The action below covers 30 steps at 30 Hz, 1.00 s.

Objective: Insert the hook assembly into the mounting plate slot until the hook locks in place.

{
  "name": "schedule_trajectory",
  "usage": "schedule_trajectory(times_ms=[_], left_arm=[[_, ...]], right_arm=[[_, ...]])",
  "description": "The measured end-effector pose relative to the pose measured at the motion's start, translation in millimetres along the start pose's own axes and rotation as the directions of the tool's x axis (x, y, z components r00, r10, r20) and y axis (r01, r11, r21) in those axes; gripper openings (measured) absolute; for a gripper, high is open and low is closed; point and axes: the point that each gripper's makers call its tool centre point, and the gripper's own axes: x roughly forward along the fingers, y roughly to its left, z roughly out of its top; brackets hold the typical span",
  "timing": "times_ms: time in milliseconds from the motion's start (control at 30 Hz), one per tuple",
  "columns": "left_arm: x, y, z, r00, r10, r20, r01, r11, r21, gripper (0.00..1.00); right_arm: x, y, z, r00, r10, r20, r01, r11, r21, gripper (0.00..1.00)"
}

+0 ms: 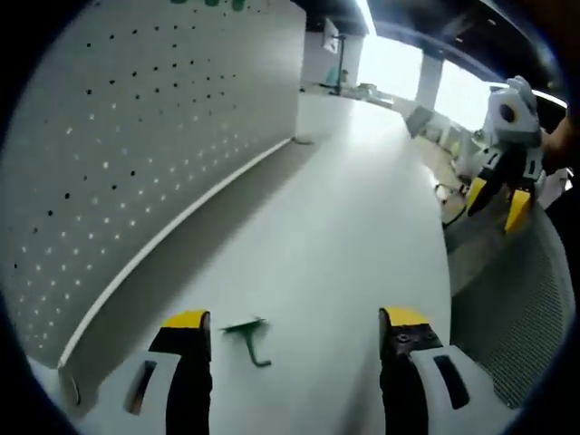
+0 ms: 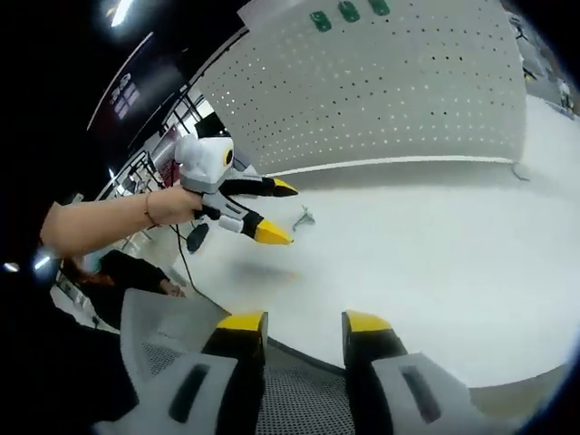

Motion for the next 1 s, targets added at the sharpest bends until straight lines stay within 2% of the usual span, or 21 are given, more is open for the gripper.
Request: schedule_trajectory(times_ms=[100,133,267,300,500,567,667,733,867,933,1000], left_arm=[[5.9,3.4,-0.8,1.0,-0.001,-0.01,0.001,1.0,0.029,0.73],[8.5,5.0,-4.5,1.0,-0.002,-0.031,0.003,0.999,0.044,0.72],[14.3,7.7,-14.8,0.997,-0.007,-0.082,0.016,0.994,0.109,0.61],[15.2,8.2,-14.2,0.997,-0.005,-0.078,0.014,0.993,0.116,0.59],[19.4,18.7,-12.1,0.997,-0.001,-0.072,0.008,0.996,0.092,0.52],[20.1,21.8,-11.8,0.997,0.0,-0.073,0.007,0.995,0.1,0.53],[21.5,26.7,-7.4,0.999,-0.02,-0.037,0.02,1.0,0.007,0.49],[21.7,30.7,-7.7,0.999,-0.015,-0.042,0.017,0.999,0.04,0.44],[21.3,31.8,-12.8,0.996,-0.016,-0.089,0.026,0.993,0.112,0.32],[20.5,35.3,-17.7,0.991,0.008,-0.134,0.014,0.986,0.166,0.23],[21.2,33.6,-17.6,0.99,0.001,-0.141,0.025,0.984,0.179,0.18]], right_arm=[[1.2,-5.5,-1.0,1.0,-0.007,-0.005,0.007,1.0,0.015,0.3],[1.9,-7.2,-2.0,1.0,-0.008,-0.008,0.008,1.0,0.023,0.3],[2.3,-9.6,-2.9,1.0,-0.013,-0.01,0.013,0.999,0.04,0.3],[2.7,-10.0,-3.1,1.0,-0.013,-0.011,0.013,0.999,0.047,0.3],[4.6,-11.8,-3.6,1.0,-0.016,-0.012,0.017,0.998,0.065,0.3],[5.0,-13.0,-3.9,1.0,-0.019,-0.014,0.02,0.997,0.075,0.3],[4.9,-14.1,-4.9,1.0,-0.021,-0.014,0.022,0.996,0.088,0.3],[4.8,-14.9,-5.0,1.0,-0.021,-0.014,0.022,0.995,0.102,0.3],[5.1,-17.1,-4.7,1.0,-0.025,-0.012,0.027,0.992,0.125,0.3],[5.5,-17.9,-4.8,1.0,-0.028,-0.012,0.029,0.991,0.131,0.3],[6.0,-18.5,-5.0,0.999,-0.029,-0.013,0.031,0.99,0.139,0.29]])
